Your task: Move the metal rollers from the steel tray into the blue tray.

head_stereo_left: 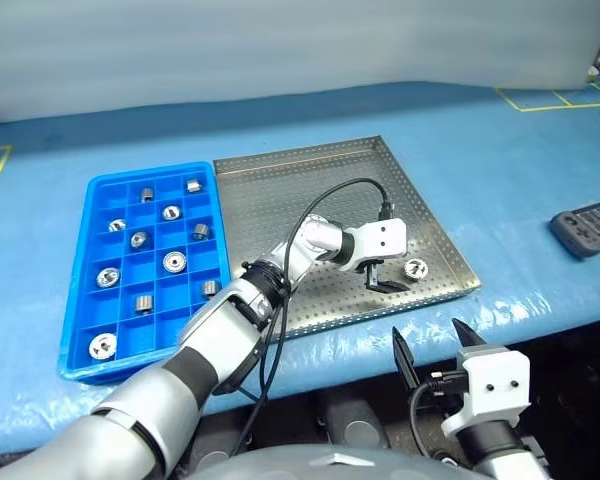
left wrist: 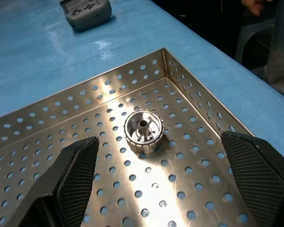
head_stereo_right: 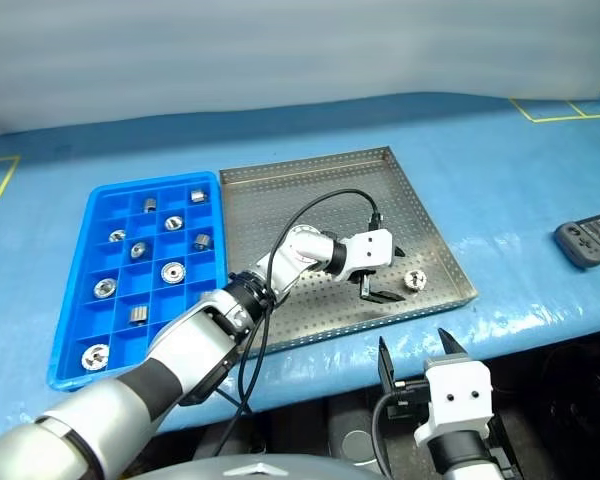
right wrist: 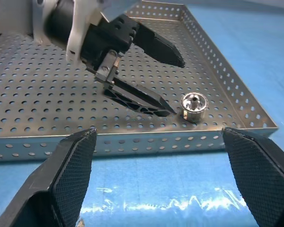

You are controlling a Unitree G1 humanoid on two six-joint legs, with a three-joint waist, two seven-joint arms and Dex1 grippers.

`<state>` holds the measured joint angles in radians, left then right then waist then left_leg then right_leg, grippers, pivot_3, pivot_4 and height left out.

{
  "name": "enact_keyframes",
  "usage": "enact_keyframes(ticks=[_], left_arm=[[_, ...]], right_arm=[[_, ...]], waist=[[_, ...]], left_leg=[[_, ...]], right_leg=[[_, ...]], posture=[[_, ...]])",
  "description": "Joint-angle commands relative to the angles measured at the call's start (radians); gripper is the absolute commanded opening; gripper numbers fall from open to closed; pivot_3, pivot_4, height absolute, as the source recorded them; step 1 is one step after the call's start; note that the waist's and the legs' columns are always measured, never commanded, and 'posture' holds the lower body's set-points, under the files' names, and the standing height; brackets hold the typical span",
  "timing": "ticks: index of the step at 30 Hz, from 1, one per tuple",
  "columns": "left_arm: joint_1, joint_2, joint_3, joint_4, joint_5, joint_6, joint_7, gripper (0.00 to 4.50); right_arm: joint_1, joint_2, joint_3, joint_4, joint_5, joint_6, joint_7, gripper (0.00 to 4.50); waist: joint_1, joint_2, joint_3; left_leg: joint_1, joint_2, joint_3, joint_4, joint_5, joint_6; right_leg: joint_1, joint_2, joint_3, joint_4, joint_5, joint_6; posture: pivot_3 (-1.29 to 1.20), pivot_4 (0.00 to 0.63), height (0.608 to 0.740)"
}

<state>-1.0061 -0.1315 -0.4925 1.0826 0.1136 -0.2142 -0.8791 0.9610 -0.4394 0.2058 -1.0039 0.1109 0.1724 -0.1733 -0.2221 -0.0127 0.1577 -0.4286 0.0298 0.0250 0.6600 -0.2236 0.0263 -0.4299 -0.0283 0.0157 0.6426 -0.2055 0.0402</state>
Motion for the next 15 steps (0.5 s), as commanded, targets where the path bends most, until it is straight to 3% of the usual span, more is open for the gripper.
enact_keyframes(ticks=[1,15], left_arm=[[-0.048,-0.074,0.028,0.06,0.033,-0.044,0.086,4.5],[-0.053,-0.18,0.112,0.157,0.029,0.02,0.238,4.5]], right_arm=[[0.023,0.013,0.036,-0.043,-0.04,-0.047,-0.017,4.47],[0.032,0.086,0.07,-0.043,-0.115,-0.048,-0.008,4.47]], waist=[[-0.026,-0.001,0.0],[-0.122,-0.001,0.001]], left_leg=[[0.0,0.0,0.0,0.0,0.0,0.0],[0.0,-0.003,0.0,-0.001,-0.002,0.003]], right_leg=[[0.0,0.0,0.0,0.0,0.0,0.0],[0.001,-0.008,0.0,0.0,-0.002,0.005]], posture=[[-0.45,0.15,0.74],[-0.47,0.15,0.74]])
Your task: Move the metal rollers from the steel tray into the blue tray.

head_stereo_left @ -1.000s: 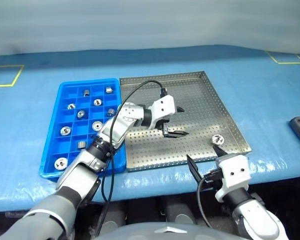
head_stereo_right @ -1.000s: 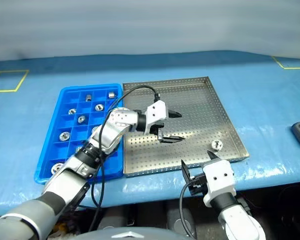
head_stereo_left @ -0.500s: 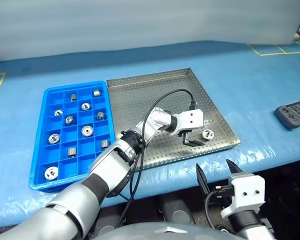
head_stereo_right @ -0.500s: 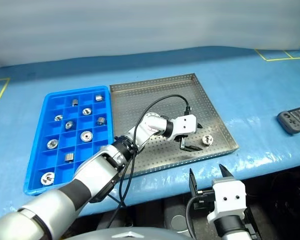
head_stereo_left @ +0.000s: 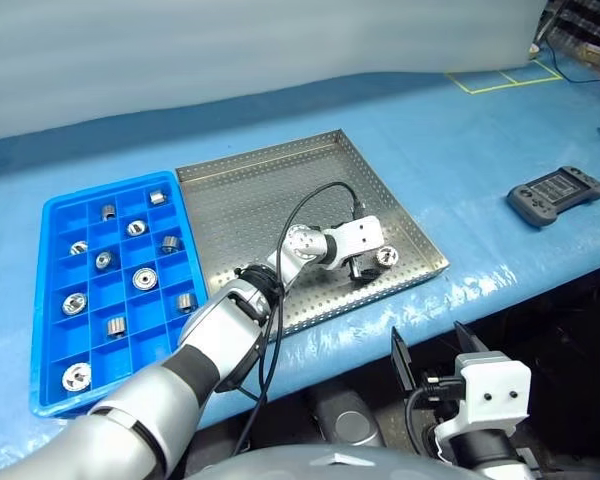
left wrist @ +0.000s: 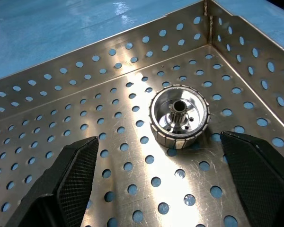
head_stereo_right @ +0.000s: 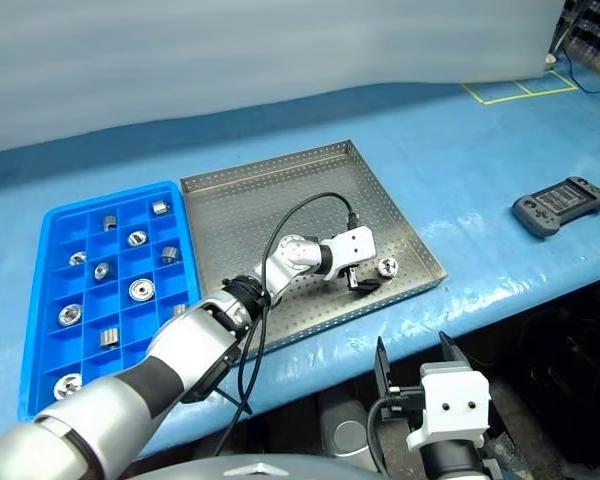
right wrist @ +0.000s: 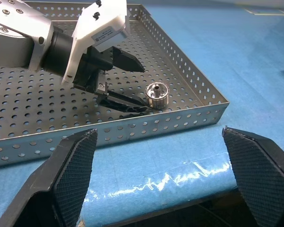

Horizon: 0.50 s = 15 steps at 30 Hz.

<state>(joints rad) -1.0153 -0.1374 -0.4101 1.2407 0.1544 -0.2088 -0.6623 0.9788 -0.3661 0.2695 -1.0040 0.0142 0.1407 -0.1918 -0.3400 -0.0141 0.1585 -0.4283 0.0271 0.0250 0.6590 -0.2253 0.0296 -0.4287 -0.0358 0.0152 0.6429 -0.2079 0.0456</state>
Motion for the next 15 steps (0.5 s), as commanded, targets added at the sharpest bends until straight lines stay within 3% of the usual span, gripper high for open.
enact_keyframes(ticks=[1,15], left_arm=[[-0.041,-0.183,0.04,0.002,-0.017,0.025,0.029,4.5],[0.002,-0.247,0.041,-0.017,-0.029,0.019,-0.109,4.5]], right_arm=[[0.015,0.021,0.009,-0.043,-0.025,-0.015,0.012,4.47],[0.031,0.149,0.018,-0.043,-0.116,-0.003,0.068,4.47]], waist=[[-0.007,0.0,0.0],[-0.048,0.0,0.0]], left_leg=[[0.0,0.0,0.0,0.0,0.0,0.0],[0.001,-0.001,0.001,0.0,0.0,0.001]], right_leg=[[0.0,0.0,0.0,0.0,0.0,0.0],[0.001,-0.001,0.0,0.0,0.0,0.001]], posture=[[-0.48,0.15,0.74],[-0.51,0.15,0.74]])
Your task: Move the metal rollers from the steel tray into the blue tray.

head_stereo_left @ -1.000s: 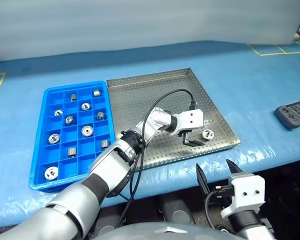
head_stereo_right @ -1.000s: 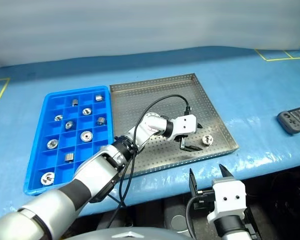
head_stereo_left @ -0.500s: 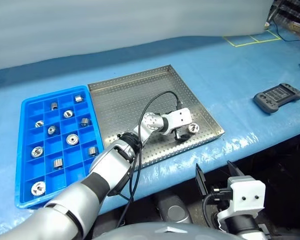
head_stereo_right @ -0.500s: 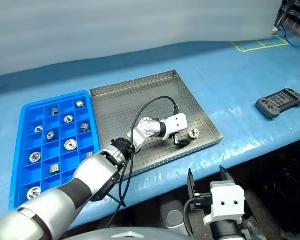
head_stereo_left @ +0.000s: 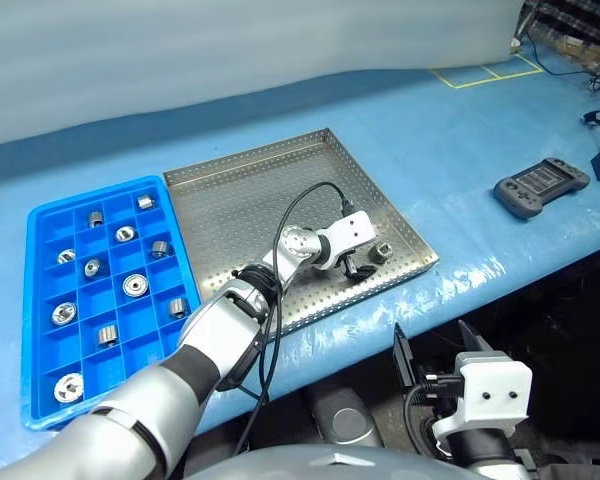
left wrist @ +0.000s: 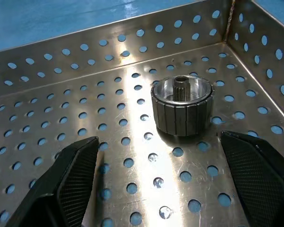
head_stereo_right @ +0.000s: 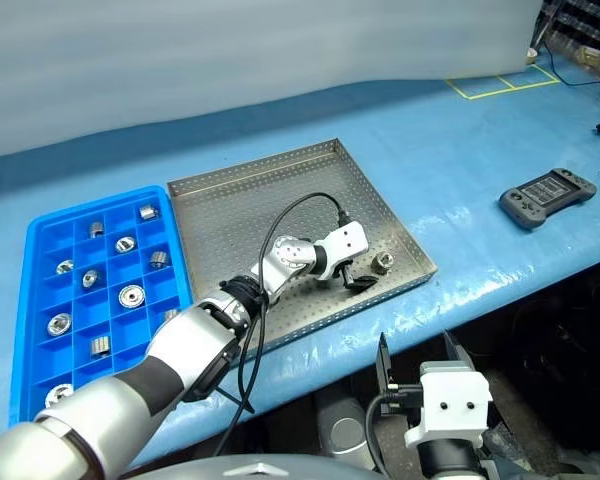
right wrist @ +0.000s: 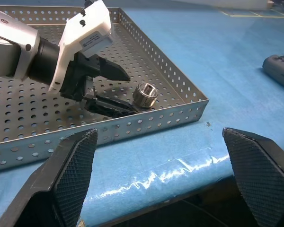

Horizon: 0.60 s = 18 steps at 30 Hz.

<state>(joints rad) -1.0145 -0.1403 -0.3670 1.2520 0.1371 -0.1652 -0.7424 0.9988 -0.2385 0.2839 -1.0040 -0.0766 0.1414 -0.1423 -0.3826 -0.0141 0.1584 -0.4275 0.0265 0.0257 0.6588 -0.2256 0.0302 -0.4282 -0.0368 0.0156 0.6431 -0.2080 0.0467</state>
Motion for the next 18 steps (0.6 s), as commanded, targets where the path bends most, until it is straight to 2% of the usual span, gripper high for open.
enact_keyframes(ticks=[1,12,18], left_arm=[[0.002,-0.245,-0.003,-0.028,-0.01,-0.024,-0.029,4.5],[0.008,-0.265,0.008,-0.016,-0.01,-0.012,0.048,4.5],[0.013,-0.27,0.008,-0.012,-0.012,-0.013,0.074,2.58]], right_arm=[[0.011,0.03,0.006,-0.043,-0.032,0.0,0.024,4.47],[0.029,0.14,0.017,-0.043,-0.119,0.017,0.108,4.47],[0.042,0.196,0.013,-0.043,-0.159,0.012,0.16,4.5]], waist=[[-0.009,0.0,0.0],[-0.045,0.0,0.0],[-0.047,0.0,0.0]], left_leg=[[0.0,0.0,0.0,0.0,0.0,0.0],[0.001,0.0,0.001,0.0,0.0,0.0],[0.001,0.0,0.001,0.0,0.0,0.0]], right_leg=[[0.0,0.0,0.0,0.0,0.0,0.0],[0.001,-0.001,0.0,0.001,0.001,0.001],[0.0,-0.001,0.001,0.001,0.002,0.004]], posture=[[-0.52,0.15,0.74],[-0.53,0.15,0.74],[-0.53,0.15,0.74]])
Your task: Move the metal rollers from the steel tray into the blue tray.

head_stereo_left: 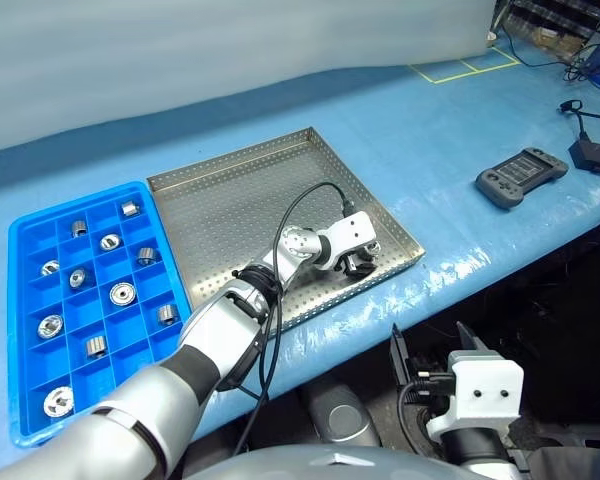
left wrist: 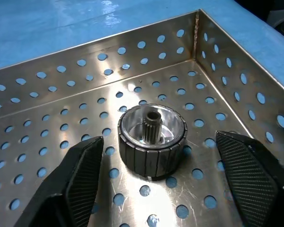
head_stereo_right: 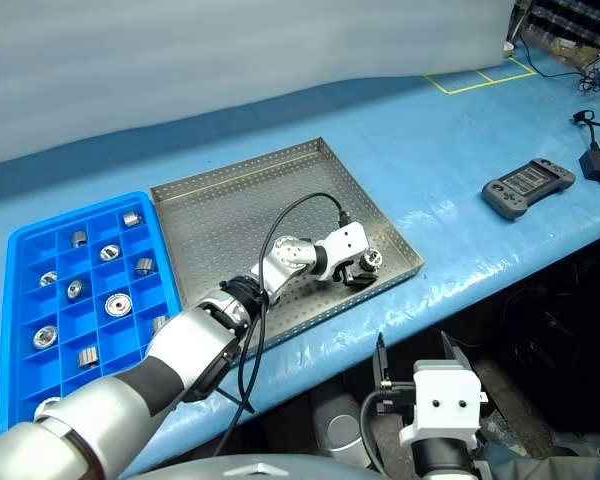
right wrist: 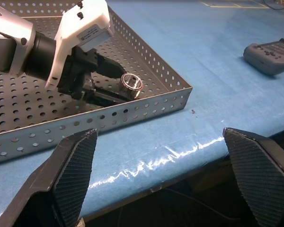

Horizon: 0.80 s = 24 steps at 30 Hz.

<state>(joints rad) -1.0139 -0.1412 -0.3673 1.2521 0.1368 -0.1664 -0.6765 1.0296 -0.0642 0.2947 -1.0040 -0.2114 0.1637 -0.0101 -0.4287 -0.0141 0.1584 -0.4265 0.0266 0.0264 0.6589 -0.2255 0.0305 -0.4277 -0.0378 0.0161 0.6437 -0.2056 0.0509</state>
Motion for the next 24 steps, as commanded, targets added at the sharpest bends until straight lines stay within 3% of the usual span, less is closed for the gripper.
enact_keyframes(ticks=[1,3,9,16,20,24], left_arm=[[0.013,-0.27,0.009,-0.011,-0.014,-0.011,0.006,2.26],[0.015,-0.272,0.012,-0.01,-0.018,-0.009,0.003,1.67],[0.023,-0.269,0.011,-0.015,-0.021,-0.01,-0.016,1.64],[0.016,-0.197,0.052,-0.1,-0.092,-0.041,-0.109,1.64],[0.026,-0.135,0.115,-0.218,-0.179,-0.036,-0.115,1.64],[0.063,-0.072,0.135,-0.36,-0.224,-0.002,-0.123,1.64]], right_arm=[[0.012,0.032,0.001,-0.043,-0.031,-0.011,0.038,4.5],[0.015,0.052,-0.002,-0.043,-0.044,-0.011,0.057,4.5],[0.024,0.106,-0.01,-0.043,-0.078,-0.016,0.107,4.5],[-0.048,0.138,-0.024,-0.043,-0.086,0.041,0.174,4.5],[-0.164,0.117,-0.049,-0.043,-0.083,0.14,0.242,4.5],[-0.318,0.088,-0.081,-0.043,-0.074,0.263,0.313,4.5]], waist=[[-0.001,0.0,0.0],[-0.003,0.0,0.0],[-0.018,0.0,0.0],[-0.019,0.0,0.0],[-0.003,-0.001,0.0],[0.045,-0.001,0.0]], left_leg=[[0.0,0.0,0.0,0.0,0.0,0.0],[0.0,0.0,0.0,0.0,0.0,0.0],[0.0,0.0,0.0,0.0,0.0,0.0],[0.0,0.0,0.001,0.0,0.0,0.001],[0.001,-0.001,0.002,0.0,0.001,0.001],[0.002,-0.001,0.003,0.0,0.001,0.002]], right_leg=[[0.0,0.0,0.0,0.0,0.0,0.0],[0.0,0.0,0.0,0.0,0.0,0.0],[0.0,-0.001,0.0,0.0,0.0,0.0],[0.0,-0.001,0.0,0.001,0.0,0.0],[0.0,-0.002,0.0,0.001,0.002,0.004],[0.0,-0.002,0.001,0.001,0.003,0.005]], posture=[[-0.53,0.15,0.74],[-0.53,0.15,0.74],[-0.53,0.15,0.74],[-0.45,0.15,0.74],[-0.36,0.15,0.74],[-0.29,0.15,0.74]])
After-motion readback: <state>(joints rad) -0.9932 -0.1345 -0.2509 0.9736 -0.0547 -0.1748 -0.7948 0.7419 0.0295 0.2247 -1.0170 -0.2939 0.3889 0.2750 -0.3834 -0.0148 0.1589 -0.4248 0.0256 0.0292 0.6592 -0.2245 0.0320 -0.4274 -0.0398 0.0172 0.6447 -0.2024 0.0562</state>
